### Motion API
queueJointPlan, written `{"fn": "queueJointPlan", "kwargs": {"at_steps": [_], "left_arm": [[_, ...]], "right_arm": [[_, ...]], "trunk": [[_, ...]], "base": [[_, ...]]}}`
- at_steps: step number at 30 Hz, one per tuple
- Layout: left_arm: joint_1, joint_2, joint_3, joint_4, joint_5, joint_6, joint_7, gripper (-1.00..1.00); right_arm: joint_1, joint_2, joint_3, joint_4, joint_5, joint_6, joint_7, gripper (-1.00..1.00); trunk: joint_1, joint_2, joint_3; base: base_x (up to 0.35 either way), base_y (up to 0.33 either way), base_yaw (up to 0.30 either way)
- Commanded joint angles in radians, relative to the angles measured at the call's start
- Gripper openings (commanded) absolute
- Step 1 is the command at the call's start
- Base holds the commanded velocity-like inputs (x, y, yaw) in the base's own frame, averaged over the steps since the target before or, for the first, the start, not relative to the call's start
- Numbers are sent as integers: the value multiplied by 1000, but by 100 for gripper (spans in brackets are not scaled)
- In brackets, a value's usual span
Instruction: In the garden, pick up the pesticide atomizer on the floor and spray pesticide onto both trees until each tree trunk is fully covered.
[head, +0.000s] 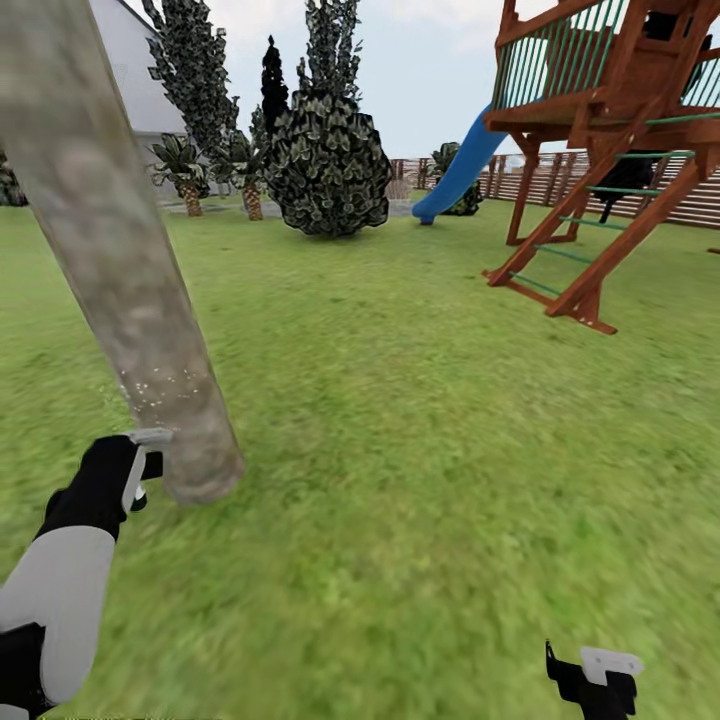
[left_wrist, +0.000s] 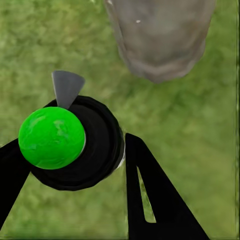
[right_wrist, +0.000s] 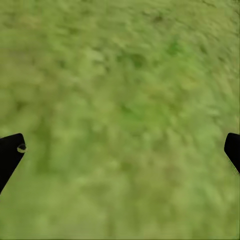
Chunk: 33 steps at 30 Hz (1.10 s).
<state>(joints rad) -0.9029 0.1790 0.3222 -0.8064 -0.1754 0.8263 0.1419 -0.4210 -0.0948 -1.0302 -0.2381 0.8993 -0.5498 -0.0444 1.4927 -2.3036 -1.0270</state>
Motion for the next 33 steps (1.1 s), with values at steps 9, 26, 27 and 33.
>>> {"fn": "queueJointPlan", "kwargs": {"at_steps": [9,26,27,33], "left_arm": [[44,0,13,13,-9,-9,-1,-100],[153,12,18,71,-12,-133,11,-100],[161,13,17,70,-10,-133,11,-100],[173,-3,10,70,-4,-133,11,-100]], "right_arm": [[-1,-4,-7,2,10,-4,-5,100],[-1,-2,-5,2,12,-4,-5,100],[-1,-2,-5,2,12,-4,-5,100],[-1,-1,-5,2,14,-4,-5,100]], "trunk": [[0,0,-1],[0,0,-1],[0,0,-1],[0,0,-1]], "base": [[126,-265,17],[179,-226,189],[135,-259,276],[201,-215,263]]}}
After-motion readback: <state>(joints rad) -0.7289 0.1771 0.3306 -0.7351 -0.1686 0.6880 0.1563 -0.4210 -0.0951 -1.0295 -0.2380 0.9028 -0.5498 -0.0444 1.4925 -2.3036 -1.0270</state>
